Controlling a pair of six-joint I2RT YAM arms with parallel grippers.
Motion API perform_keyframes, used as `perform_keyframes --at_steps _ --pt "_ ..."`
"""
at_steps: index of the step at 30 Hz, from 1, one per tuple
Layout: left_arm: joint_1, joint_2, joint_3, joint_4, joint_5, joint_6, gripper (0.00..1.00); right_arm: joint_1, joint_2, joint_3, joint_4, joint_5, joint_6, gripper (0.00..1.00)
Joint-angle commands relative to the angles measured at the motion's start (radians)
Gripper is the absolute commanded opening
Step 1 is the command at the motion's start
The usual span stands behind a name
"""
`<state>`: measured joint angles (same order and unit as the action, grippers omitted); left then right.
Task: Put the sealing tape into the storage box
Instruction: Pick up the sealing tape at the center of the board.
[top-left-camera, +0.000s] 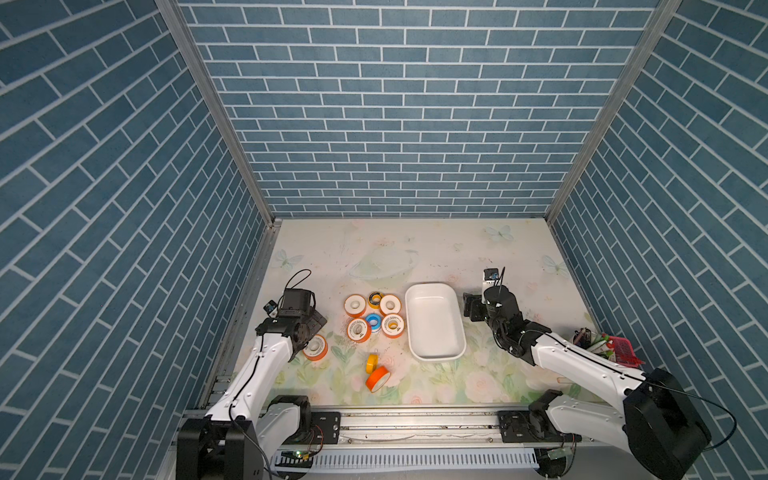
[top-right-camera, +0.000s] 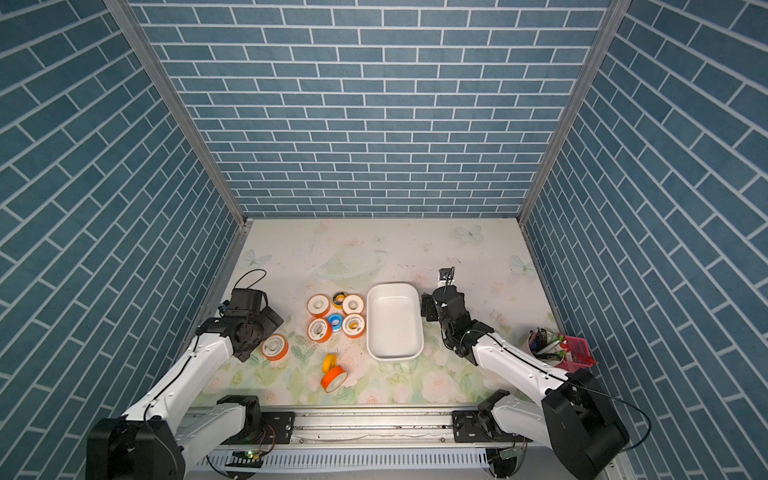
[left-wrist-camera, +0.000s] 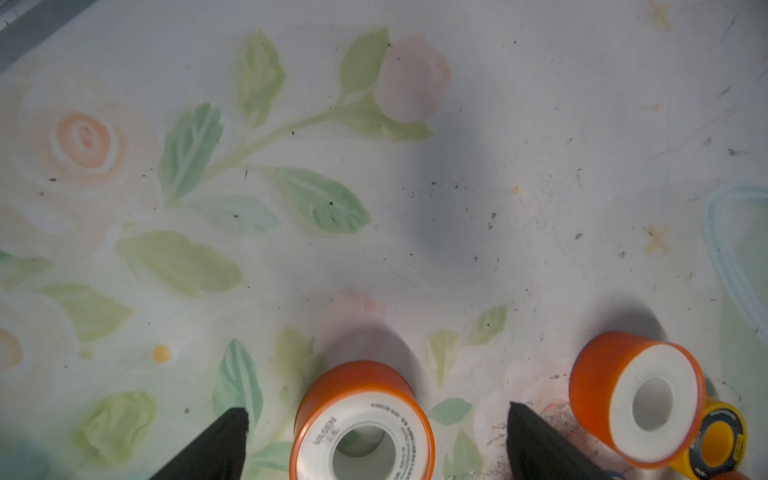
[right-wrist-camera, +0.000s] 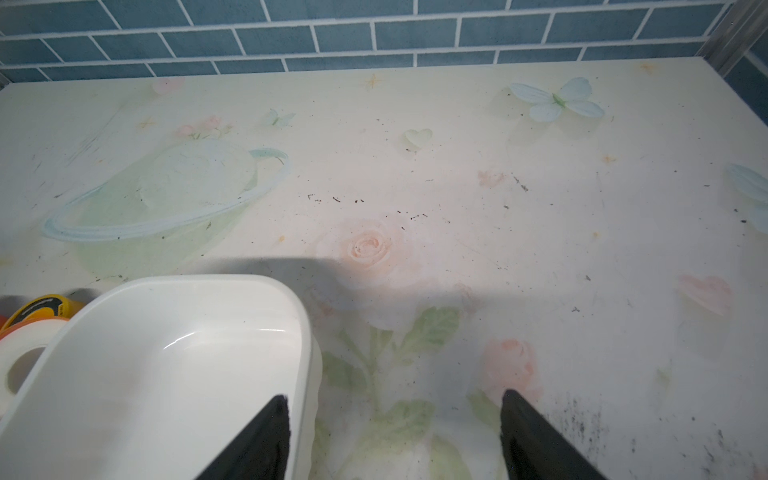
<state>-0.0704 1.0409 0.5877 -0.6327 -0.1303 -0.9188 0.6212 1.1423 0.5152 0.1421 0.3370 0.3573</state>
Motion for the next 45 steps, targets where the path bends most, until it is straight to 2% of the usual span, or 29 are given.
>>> perform_keyframes --at_steps 1,8,20,26,31,36,45 --pt "-0.043 0.029 -0.024 0.014 0.003 -0.039 1.00 -0.002 -0.043 -0.012 -0.001 0.058 -0.034 0.79" --pt "-0.058 0.058 -0.049 0.044 0.001 -0.037 1.00 -0.002 -0.096 -0.042 0.036 0.058 -0.032 0.79" --pt "-0.075 0.107 -0.074 0.100 0.024 -0.047 1.00 -0.002 -0.079 -0.043 0.044 0.069 -0.032 0.78" --pt "-0.108 0.129 -0.074 0.115 0.000 -0.058 0.96 -0.002 -0.063 -0.037 0.038 0.079 -0.032 0.78" --pt "-0.124 0.156 -0.127 0.157 0.000 -0.063 0.94 -0.002 -0.072 -0.041 0.046 0.081 -0.031 0.77" --pt "-0.142 0.189 -0.109 0.155 -0.016 -0.060 0.92 -0.002 -0.061 -0.038 0.042 0.079 -0.030 0.77" --pt "-0.196 0.208 -0.082 0.109 -0.058 -0.057 0.81 -0.002 -0.054 -0.034 0.040 0.079 -0.032 0.77"
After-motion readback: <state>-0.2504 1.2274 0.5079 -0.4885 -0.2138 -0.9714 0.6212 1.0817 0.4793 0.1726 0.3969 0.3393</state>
